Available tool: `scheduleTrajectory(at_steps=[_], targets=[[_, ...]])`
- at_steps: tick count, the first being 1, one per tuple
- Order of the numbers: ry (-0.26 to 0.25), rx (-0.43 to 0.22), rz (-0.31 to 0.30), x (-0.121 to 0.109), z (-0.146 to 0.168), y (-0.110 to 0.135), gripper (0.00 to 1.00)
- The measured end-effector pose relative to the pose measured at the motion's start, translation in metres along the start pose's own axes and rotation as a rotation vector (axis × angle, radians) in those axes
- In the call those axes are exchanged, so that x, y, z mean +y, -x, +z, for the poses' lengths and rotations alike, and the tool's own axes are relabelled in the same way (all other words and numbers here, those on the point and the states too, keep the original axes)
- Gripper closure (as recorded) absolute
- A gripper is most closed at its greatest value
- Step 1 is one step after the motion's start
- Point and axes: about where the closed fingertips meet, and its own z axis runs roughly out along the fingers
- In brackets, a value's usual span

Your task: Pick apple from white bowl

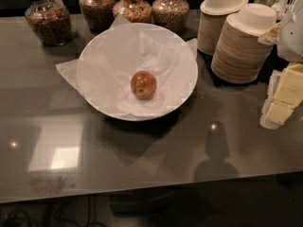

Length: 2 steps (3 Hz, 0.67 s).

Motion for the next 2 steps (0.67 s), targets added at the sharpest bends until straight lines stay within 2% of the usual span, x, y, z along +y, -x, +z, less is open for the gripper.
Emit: scheduleTrajectory(at_steps=[1, 2], targets=[[-0.001, -0.001, -0.001, 0.0, 0.0, 0.0, 0.0], [-0.015, -0.034, -0.068, -0.004, 0.006, 0.025, 0.0]])
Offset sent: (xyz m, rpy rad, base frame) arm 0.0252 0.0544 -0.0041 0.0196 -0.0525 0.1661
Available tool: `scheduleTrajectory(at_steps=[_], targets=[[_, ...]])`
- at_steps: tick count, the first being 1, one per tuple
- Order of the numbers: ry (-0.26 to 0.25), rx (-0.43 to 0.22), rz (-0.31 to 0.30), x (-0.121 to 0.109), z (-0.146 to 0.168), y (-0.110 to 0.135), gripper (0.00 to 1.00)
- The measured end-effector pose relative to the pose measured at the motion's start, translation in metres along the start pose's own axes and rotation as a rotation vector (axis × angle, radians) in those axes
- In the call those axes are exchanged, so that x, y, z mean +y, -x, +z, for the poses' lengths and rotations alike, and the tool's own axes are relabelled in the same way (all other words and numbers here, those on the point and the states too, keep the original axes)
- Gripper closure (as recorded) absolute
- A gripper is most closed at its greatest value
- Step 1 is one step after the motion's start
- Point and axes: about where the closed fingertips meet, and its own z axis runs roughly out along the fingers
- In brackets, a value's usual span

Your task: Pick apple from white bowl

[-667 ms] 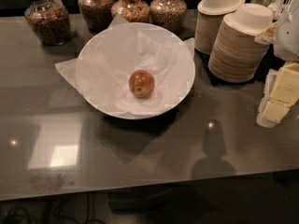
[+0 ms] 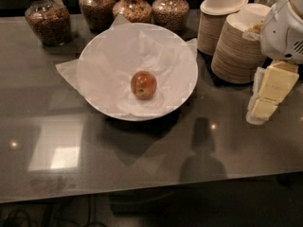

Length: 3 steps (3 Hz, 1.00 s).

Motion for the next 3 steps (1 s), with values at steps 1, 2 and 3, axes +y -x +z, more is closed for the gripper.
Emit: scheduleTrajectory(at_steps=[1, 2, 3], targets=[[-0.019, -0.027, -0.118, -0.009, 0.012, 0.033, 0.0], [-0.019, -0.027, -0.118, -0.009, 0.012, 0.033, 0.0], [-0.031, -0.089, -0.113, -0.017, 0.022, 0.044, 0.0]])
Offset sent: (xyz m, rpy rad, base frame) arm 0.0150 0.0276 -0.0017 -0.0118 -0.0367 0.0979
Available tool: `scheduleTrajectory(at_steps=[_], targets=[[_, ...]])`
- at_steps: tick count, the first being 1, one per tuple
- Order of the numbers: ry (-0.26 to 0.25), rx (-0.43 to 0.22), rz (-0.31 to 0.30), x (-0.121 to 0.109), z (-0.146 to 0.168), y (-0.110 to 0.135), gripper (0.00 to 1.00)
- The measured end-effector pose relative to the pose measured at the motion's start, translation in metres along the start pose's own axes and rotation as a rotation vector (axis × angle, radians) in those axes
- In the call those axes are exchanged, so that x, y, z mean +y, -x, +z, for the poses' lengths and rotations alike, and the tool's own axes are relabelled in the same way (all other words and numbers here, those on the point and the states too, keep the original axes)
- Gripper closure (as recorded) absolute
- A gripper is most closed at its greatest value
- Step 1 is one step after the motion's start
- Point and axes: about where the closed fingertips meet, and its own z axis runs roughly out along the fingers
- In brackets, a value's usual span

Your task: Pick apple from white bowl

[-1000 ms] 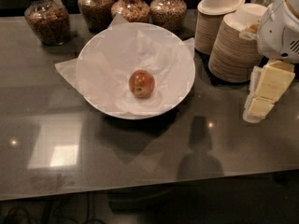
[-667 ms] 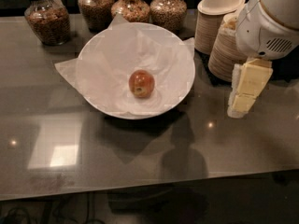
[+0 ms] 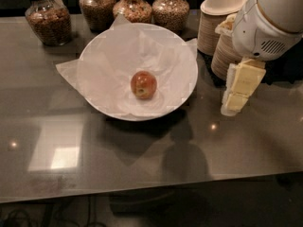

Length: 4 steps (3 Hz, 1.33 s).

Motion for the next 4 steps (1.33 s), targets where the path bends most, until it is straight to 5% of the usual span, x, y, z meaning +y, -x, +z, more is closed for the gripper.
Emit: scheduleTrajectory(at_steps=[3, 4], targets=[[-0.033, -0.25, 0.016, -0.043, 0.03, 0.032, 0.0], [-0.008, -0.309, -0.011, -0.046, 0.034, 0.045, 0.12]])
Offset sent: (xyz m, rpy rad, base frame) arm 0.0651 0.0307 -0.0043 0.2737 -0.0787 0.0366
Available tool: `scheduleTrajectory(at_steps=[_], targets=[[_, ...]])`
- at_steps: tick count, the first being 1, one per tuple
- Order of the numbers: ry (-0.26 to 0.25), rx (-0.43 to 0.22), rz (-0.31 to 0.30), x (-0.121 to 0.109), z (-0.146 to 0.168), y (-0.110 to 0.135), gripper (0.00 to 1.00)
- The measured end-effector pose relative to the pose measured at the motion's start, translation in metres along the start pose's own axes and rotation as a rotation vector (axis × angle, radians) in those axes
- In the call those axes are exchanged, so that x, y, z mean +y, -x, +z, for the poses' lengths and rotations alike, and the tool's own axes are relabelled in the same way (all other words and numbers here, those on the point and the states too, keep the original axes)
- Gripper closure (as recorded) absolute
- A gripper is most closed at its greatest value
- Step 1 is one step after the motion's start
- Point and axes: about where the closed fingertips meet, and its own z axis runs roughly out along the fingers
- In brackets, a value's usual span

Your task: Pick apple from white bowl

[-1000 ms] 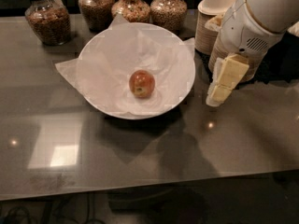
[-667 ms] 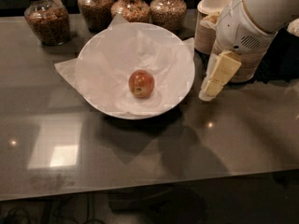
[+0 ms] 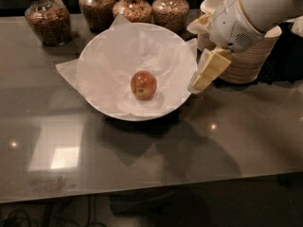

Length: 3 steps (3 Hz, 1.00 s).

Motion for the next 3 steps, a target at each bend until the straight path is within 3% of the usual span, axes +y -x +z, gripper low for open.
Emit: scheduleTrajectory(at_steps=[1, 3], targets=[[0.044, -0.046, -0.043, 0.0, 0.011, 0.015, 0.17], [0.154, -0.083, -0.114, 0.005, 0.047, 0.033, 0.16]])
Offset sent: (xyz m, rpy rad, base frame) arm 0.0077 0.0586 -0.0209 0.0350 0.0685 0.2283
